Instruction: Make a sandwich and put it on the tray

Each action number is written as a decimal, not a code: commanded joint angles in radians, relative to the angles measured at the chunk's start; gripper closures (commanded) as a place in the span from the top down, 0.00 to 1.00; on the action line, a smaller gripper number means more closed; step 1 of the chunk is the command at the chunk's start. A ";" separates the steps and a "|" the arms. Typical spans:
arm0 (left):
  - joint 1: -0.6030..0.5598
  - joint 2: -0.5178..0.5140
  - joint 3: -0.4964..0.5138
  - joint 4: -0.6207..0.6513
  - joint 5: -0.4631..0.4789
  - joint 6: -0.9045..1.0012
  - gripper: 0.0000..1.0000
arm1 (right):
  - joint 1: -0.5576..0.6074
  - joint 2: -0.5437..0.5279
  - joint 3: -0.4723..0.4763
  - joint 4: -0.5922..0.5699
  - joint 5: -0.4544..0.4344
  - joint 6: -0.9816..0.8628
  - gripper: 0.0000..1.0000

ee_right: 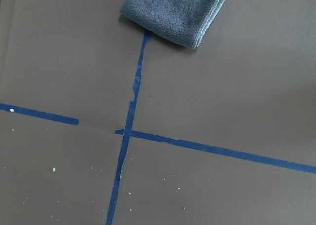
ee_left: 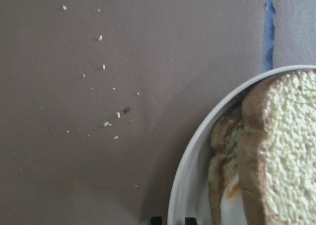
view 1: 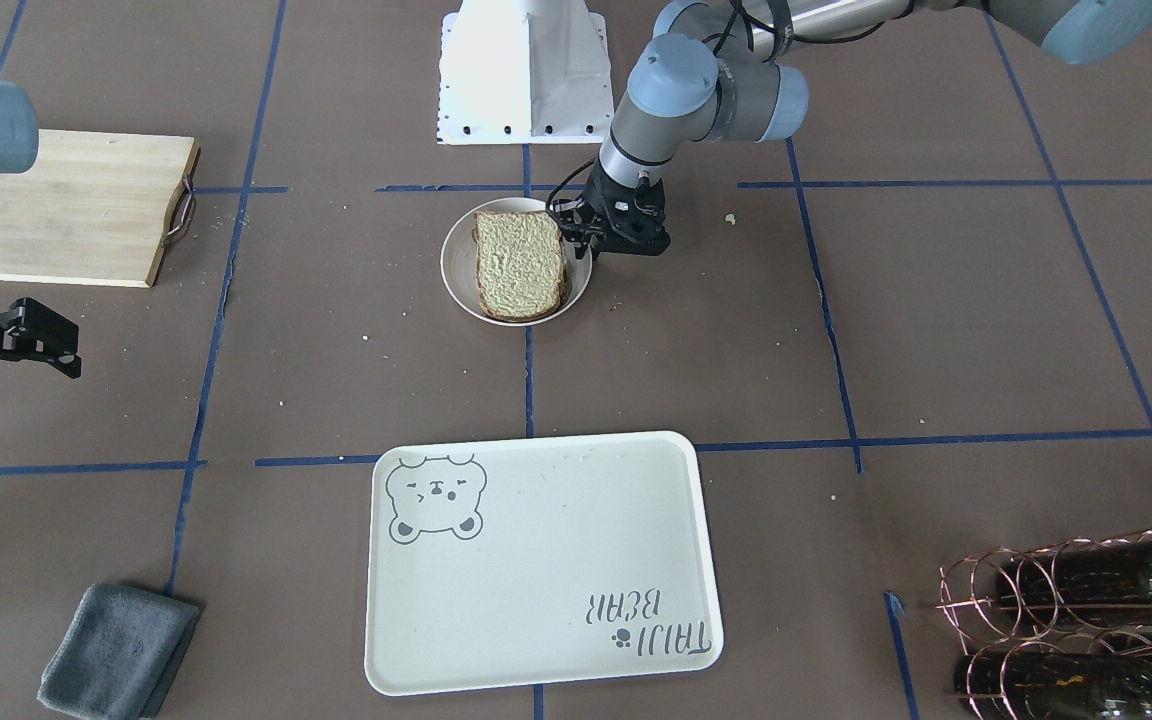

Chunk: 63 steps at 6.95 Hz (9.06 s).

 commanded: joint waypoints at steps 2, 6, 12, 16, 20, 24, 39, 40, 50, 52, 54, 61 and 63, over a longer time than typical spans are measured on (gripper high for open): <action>-0.006 0.011 -0.012 -0.049 -0.001 0.000 0.00 | 0.029 -0.029 0.001 -0.002 0.010 -0.066 1.00; -0.116 0.001 -0.021 -0.097 -0.062 -0.032 0.00 | 0.111 -0.081 -0.038 -0.004 0.009 -0.238 1.00; -0.297 -0.195 0.322 -0.232 -0.119 -0.557 0.00 | 0.298 -0.219 -0.152 0.010 0.013 -0.568 1.00; -0.312 -0.339 0.583 -0.320 -0.046 -0.727 0.00 | 0.310 -0.226 -0.155 0.015 0.013 -0.565 1.00; -0.312 -0.364 0.656 -0.376 -0.009 -0.735 0.25 | 0.319 -0.226 -0.154 0.013 0.021 -0.530 1.00; -0.361 -0.171 0.359 -0.344 -0.074 -0.550 1.00 | 0.324 -0.219 -0.152 0.013 0.021 -0.499 1.00; -1.098 0.505 -0.090 0.244 -0.337 1.469 1.00 | 0.488 -0.347 -0.140 0.147 0.122 -0.346 1.00; -1.098 0.508 0.035 0.241 -0.336 1.471 1.00 | 0.488 -0.348 -0.143 0.145 0.136 -0.346 1.00; -1.220 0.557 0.005 0.431 -0.489 1.469 1.00 | 0.488 -0.359 -0.154 0.144 0.179 -0.346 1.00; -1.221 0.571 0.001 0.433 -0.509 1.468 1.00 | 0.488 -0.359 -0.151 0.147 0.177 -0.346 1.00; -1.221 0.569 0.001 0.436 -0.507 1.466 1.00 | 0.488 -0.359 -0.152 0.147 0.177 -0.347 1.00; -1.219 0.571 0.004 0.434 -0.504 1.463 1.00 | 0.488 -0.361 -0.151 0.147 0.168 -0.347 1.00; -1.219 0.569 0.004 0.434 -0.506 1.463 1.00 | 0.488 -0.361 -0.152 0.147 0.168 -0.349 1.00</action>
